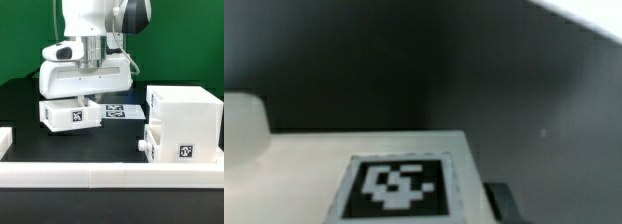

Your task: Assemble drawer

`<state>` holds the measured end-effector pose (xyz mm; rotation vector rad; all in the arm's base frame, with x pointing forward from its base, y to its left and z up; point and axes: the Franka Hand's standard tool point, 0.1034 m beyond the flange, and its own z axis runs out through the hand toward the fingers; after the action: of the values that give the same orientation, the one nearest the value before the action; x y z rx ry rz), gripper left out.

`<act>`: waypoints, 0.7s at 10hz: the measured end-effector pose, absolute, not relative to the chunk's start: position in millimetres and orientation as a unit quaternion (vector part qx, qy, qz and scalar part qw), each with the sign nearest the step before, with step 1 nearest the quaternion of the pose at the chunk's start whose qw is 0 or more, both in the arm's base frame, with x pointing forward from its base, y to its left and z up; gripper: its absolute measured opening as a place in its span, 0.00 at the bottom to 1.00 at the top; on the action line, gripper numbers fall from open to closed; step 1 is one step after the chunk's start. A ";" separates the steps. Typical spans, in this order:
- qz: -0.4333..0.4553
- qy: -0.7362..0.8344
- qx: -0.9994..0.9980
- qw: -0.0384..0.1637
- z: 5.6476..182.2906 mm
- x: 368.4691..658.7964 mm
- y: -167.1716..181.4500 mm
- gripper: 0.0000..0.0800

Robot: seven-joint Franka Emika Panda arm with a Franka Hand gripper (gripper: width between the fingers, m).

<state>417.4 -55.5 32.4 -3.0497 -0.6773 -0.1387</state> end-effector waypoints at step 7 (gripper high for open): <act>-0.053 -0.309 -0.950 0.004 43.4 444.6 -39.1 0.05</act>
Offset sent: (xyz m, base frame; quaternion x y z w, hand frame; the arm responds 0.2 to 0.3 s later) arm 0.0000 0.0000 0.0000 0.0000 0.0000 -0.0650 0.9979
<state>444.6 -39.1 43.4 -2.9752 -0.9685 -0.1663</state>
